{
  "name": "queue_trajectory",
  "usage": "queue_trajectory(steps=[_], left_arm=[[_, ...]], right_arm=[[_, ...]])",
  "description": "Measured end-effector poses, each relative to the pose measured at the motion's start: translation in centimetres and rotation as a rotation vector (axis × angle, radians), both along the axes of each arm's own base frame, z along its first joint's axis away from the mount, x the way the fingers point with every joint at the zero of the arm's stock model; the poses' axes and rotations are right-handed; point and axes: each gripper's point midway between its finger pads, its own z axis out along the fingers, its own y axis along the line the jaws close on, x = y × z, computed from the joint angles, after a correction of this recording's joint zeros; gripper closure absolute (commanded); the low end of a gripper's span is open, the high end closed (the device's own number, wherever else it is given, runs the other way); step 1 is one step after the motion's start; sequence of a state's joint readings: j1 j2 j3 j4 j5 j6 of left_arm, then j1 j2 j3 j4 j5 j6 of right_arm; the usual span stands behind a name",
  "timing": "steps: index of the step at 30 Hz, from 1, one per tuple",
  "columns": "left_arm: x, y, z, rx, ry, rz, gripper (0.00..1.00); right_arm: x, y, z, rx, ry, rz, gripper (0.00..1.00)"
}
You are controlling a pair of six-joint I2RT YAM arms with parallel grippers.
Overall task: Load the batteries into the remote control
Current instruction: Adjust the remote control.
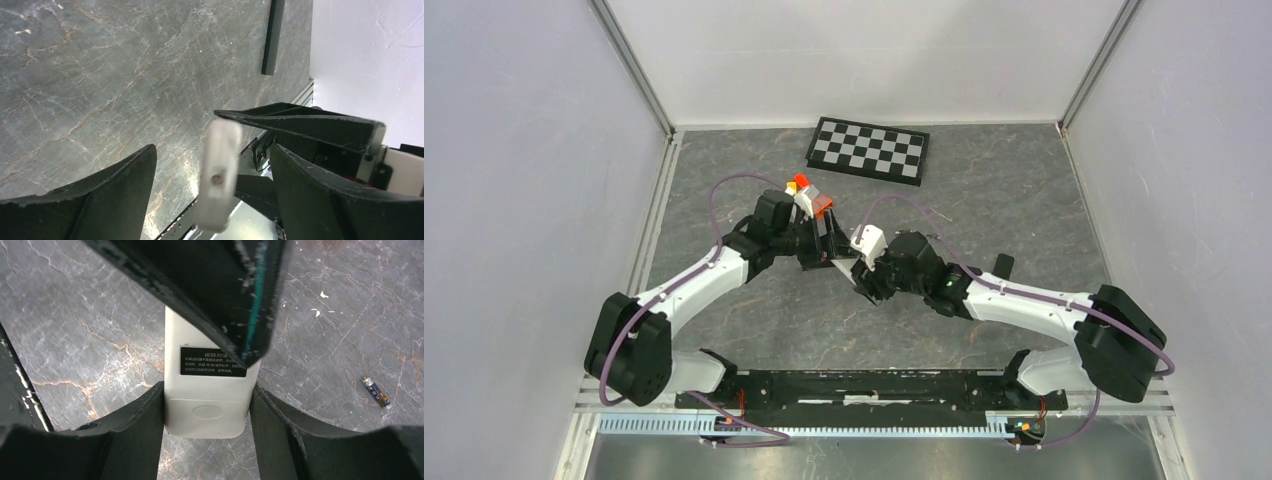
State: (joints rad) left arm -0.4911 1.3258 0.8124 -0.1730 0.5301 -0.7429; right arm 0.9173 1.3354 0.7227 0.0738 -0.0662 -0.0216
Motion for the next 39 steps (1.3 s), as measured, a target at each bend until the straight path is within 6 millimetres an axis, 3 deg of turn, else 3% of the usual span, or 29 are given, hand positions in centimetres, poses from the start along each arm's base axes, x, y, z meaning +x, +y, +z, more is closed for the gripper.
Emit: queue_trajectory(steps=[4, 8, 11, 15, 18, 24, 26, 32, 39], left_arm=[[0.0, -0.5, 0.0, -0.026, -0.003, -0.023, 0.35], [-1.1, -0.7, -1.8, -0.049, 0.055, -0.054, 0.5], [-2.3, -0.6, -3.0, -0.053, 0.11, -0.073, 0.68], [-2.9, -1.0, -2.6, -0.089, 0.115, -0.107, 0.96], [-2.9, -0.8, -2.6, -0.1, 0.117, -0.11, 0.98], [-2.7, -0.7, -1.6, -0.139, 0.104, -0.124, 0.98], [-2.4, -0.6, -1.1, -0.148, 0.081, -0.12, 0.98], [-1.2, 0.5, 1.0, -0.173, 0.0, -0.076, 0.98], [-1.2, 1.1, 4.8, -0.229, -0.139, -0.058, 0.98]], right_arm=[[0.0, 0.3, -0.7, -0.052, -0.021, 0.04, 0.76], [0.2, 0.2, -1.3, -0.09, -0.036, 0.061, 0.76], [0.1, 0.2, -1.5, -0.107, -0.042, 0.077, 0.73], [-0.2, 0.3, -1.9, -0.115, -0.025, 0.102, 0.67], [-0.3, 0.4, -1.8, -0.105, -0.019, 0.111, 0.61], [-0.3, 0.6, -0.6, -0.057, -0.016, 0.091, 0.18], [-0.6, 0.6, 0.5, -0.014, -0.018, 0.079, 0.1], [-0.6, -0.3, 5.3, 0.195, -0.009, -0.029, 0.04], [-0.3, -4.6, 10.4, 0.64, 0.091, -0.339, 0.02]])
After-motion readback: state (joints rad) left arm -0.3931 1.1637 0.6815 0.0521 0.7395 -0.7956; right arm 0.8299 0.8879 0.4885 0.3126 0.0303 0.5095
